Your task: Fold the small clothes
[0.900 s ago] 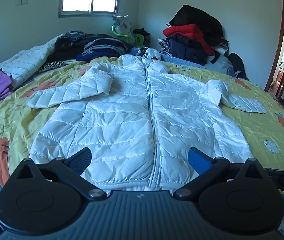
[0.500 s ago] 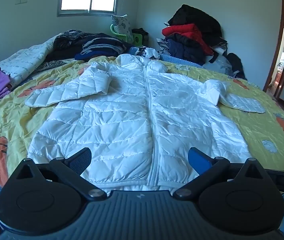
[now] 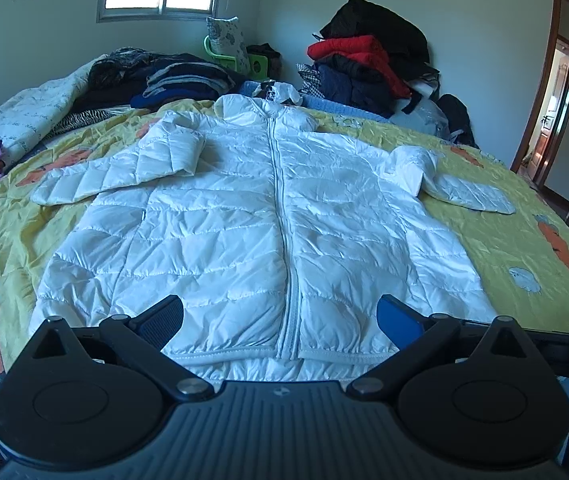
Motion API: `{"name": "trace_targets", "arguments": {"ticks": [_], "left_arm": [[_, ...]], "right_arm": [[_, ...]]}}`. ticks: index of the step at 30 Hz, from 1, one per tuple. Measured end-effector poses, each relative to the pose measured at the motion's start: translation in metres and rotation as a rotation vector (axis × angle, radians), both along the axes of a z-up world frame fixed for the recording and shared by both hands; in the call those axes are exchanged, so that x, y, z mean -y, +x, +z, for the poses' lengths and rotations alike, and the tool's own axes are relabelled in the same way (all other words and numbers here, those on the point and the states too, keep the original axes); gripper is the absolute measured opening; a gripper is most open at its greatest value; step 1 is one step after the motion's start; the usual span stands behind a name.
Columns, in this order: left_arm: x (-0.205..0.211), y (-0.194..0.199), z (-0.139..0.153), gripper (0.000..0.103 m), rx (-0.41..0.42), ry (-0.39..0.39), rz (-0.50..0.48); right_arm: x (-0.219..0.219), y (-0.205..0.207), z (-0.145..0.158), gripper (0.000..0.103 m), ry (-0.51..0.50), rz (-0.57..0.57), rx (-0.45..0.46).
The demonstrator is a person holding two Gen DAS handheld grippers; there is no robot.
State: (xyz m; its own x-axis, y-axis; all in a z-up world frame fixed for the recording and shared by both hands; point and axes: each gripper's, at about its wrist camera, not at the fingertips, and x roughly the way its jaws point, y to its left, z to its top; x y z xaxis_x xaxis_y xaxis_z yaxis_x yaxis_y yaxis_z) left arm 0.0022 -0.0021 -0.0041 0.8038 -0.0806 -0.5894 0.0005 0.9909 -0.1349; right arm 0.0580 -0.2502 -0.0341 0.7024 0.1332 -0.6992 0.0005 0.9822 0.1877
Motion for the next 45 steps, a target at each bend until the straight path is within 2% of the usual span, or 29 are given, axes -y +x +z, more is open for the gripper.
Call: {"name": "trace_targets", "arguments": {"ticks": [11,45], "left_arm": [[-0.007,0.006,-0.008,0.103,-0.059,-0.027,0.025],[-0.010,0.009,-0.007,0.103,-0.083,-0.039,0.040]], "right_arm": [[0.001,0.001,-0.002,0.103,0.016,-0.002,-0.020],[0.002,0.005,-0.005,0.103,0.028,-0.004,-0.042]]}}
